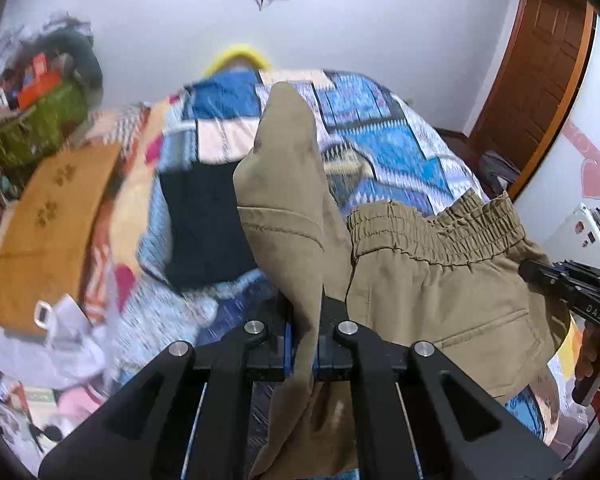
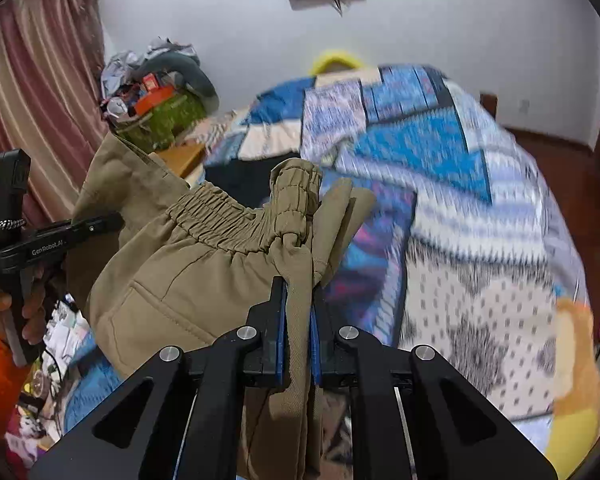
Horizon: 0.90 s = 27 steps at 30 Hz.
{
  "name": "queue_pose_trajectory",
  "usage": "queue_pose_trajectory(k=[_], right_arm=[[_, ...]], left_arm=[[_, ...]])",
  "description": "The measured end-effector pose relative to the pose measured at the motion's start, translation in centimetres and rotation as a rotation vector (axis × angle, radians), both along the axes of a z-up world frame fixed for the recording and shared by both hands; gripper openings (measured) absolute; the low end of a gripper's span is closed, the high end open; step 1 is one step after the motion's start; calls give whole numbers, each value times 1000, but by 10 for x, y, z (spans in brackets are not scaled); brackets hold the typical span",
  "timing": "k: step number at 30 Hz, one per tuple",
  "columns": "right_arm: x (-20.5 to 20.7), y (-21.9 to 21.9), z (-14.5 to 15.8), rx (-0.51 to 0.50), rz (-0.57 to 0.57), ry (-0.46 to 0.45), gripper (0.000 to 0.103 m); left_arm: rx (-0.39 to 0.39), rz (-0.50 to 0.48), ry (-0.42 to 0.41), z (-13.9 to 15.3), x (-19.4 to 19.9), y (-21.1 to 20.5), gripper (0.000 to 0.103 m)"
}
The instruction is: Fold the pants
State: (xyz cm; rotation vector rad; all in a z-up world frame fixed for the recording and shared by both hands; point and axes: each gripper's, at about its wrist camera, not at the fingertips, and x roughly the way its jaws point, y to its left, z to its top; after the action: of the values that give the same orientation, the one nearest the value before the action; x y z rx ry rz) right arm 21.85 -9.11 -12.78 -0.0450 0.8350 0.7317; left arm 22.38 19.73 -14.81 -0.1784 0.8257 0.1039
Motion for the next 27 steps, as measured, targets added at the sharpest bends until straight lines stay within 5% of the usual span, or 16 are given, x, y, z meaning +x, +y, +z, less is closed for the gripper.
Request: queue_pose_trajectory(k=[13, 19, 27], right_arm=[[76, 86, 43, 22, 36, -119, 9], [119, 133, 26, -10, 52, -119, 9], [163, 181, -19, -64, 80, -90, 9]], left_arm=[[98, 102, -75, 35, 57, 74, 7], [121, 138, -43, 12, 96, 110, 7], [101, 189, 25, -57, 148, 156, 7]])
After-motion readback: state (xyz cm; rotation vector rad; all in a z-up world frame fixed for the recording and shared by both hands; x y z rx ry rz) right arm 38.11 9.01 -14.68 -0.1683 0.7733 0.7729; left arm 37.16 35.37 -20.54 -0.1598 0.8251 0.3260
